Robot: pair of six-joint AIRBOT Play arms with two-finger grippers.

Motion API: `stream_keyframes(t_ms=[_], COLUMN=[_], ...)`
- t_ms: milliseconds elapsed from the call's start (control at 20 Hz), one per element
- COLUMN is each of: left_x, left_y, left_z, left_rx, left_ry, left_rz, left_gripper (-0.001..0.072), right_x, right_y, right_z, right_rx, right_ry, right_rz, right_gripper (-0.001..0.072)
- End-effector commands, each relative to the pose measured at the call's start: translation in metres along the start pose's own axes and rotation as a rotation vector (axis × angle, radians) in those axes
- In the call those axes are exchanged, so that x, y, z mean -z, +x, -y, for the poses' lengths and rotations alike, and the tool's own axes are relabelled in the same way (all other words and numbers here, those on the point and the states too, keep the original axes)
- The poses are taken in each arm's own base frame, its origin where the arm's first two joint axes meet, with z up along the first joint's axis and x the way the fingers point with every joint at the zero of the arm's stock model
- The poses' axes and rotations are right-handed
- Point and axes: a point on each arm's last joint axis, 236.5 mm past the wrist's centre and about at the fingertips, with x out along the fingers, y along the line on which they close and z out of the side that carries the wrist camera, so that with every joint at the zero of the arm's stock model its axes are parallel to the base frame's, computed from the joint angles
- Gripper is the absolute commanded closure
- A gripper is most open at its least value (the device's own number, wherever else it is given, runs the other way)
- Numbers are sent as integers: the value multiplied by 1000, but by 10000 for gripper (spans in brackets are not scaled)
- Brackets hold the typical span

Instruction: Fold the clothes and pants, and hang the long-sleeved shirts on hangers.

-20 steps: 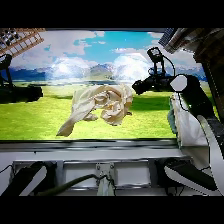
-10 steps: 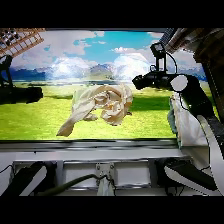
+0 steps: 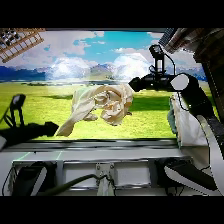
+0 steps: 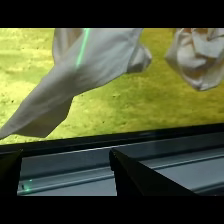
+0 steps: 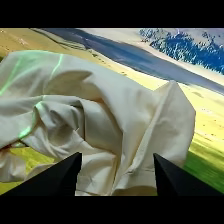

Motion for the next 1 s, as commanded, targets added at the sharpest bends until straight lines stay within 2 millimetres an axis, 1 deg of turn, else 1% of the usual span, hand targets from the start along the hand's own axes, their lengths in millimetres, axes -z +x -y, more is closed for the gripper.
stream_keyframes(t_ms=[0, 100, 200, 300, 450, 750, 850, 900, 950], left_x=[22, 12, 15, 22, 29, 17, 20, 23, 26], left_y=[15, 21, 33, 47, 66, 95, 105, 110, 115], left_z=[-24, -21, -16, -20, -25, -38, -43, -46, -48], left_rx=[-77, -59, -24, -26, -22, -36, -44, -44, -45], left_ry=[62, 68, 35, 20, 74, 156, 165, 158, 150], left_rz=[17, 41, -15, -96, -185, -199, -227, -248, -269], left_gripper=[111, 111, 111, 111, 111, 111, 112, 130, 132], right_x=[0, -1, -1, -2, -3, -3, -2, -2, -2], right_y=[0, 0, 0, 0, 0, 0, 0, 0, 0], right_z=[-12, -15, -16, -16, -16, -16, -16, -17, -17], right_rx=[-45, -57, -62, -61, -59, -60, -61, -62, -64], right_ry=[29, 36, 41, 41, 41, 42, 42, 42, 43], right_rz=[-2, 1, 3, 6, 10, 9, 8, 7, 7], right_gripper=[211, 211, 211, 211, 211, 211, 211, 211, 211])
